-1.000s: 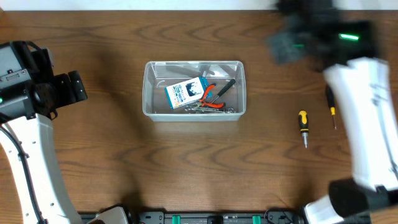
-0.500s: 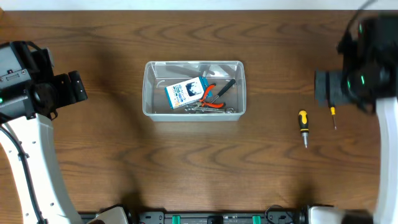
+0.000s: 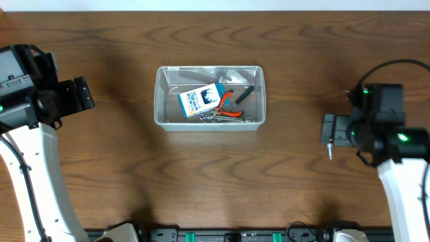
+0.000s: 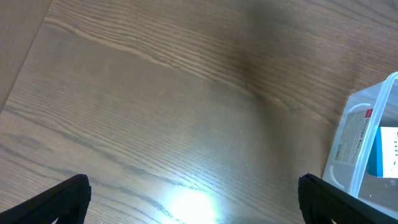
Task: Pack container
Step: 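Move the right gripper over the yellow-black screwdriver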
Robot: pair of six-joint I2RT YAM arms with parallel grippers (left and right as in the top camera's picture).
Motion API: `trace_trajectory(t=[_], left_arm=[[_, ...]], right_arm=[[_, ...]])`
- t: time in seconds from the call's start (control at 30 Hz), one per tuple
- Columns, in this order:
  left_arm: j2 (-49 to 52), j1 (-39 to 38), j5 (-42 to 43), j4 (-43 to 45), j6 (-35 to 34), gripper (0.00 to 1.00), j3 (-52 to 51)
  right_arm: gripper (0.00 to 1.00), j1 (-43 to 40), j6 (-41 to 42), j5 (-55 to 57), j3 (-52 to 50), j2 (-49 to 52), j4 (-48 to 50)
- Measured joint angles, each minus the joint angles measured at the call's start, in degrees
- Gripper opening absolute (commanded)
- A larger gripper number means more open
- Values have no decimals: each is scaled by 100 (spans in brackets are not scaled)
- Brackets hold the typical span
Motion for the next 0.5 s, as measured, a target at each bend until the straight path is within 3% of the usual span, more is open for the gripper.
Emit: trace_trajectory(t=[0.5], left_arm=[[0, 0, 2, -2, 0, 98, 0]], right_arm=[[99, -122, -321, 55, -278, 2688, 1482]])
